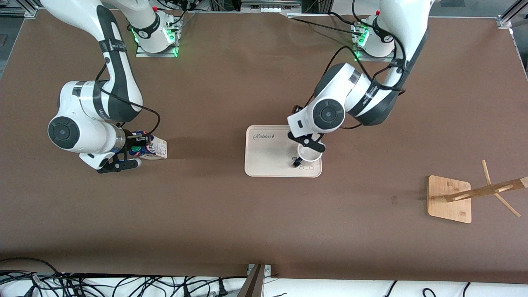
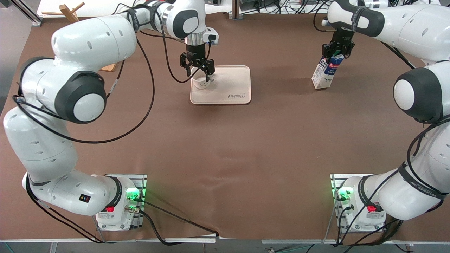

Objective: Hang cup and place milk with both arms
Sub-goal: 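Carry the carton off the tray while the left gripper reaches the mug, then set the carton on the table while the left gripper grasps the mug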

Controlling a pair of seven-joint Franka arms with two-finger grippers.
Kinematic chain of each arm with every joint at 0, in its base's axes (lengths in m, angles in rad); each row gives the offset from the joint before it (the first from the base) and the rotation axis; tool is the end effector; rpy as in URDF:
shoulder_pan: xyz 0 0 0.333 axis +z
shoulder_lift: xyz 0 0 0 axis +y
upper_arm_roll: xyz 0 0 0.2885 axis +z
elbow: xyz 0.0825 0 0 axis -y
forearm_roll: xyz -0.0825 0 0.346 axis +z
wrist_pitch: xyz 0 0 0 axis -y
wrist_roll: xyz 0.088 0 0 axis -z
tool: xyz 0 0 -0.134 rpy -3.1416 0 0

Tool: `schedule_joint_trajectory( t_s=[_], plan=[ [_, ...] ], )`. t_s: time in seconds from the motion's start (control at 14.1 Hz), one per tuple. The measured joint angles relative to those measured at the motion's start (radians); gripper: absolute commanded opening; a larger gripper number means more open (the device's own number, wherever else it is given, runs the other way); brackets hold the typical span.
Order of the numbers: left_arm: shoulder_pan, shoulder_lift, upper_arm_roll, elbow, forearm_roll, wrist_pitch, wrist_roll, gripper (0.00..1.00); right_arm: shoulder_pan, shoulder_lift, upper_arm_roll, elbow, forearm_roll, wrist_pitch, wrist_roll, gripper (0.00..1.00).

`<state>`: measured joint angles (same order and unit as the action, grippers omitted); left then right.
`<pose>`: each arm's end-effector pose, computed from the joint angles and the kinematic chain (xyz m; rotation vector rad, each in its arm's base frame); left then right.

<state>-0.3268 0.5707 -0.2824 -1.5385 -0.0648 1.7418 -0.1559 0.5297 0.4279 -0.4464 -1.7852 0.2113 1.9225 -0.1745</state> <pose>0.4978 -0.3350 0.2808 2.9423 -0.6191 -0.6133 0.5650 0.0796 0.2867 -3.0915 -0.2686 0.3764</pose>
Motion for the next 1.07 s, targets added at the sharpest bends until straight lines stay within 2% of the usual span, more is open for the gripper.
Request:
schedule_joint_trajectory(
  t_s=[0.07, 0.14, 0.5, 0.78, 1.07],
  plan=[
    [0.001, 0.018, 0.0, 0.005, -0.001, 0.016, 0.014, 1.0, -0.002, -0.001, 0.0, -0.012, 0.001, 0.016, -0.002, 0.86],
    [0.001, 0.029, 0.0, 0.009, -0.002, 0.031, 0.027, 1.0, -0.002, -0.002, 0.0, -0.019, 0.002, 0.027, -0.003, 1.0],
    [0.007, 0.068, 0.002, 0.012, -0.011, 0.127, 0.088, 1.0, -0.001, -0.009, 0.0, -0.011, 0.009, 0.038, 0.005, 1.0],
    [0.019, 0.084, -0.01, 0.013, -0.012, 0.2, 0.148, 1.0, 0.0, -0.066, 0.001, 0.041, 0.01, 0.03, 0.037, 1.0],
    [0.026, 0.089, -0.03, 0.013, 0.019, 0.238, 0.162, 1.0, 0.0, -0.137, -0.01, 0.158, -0.015, -0.1, 0.046, 1.0]
  ],
)
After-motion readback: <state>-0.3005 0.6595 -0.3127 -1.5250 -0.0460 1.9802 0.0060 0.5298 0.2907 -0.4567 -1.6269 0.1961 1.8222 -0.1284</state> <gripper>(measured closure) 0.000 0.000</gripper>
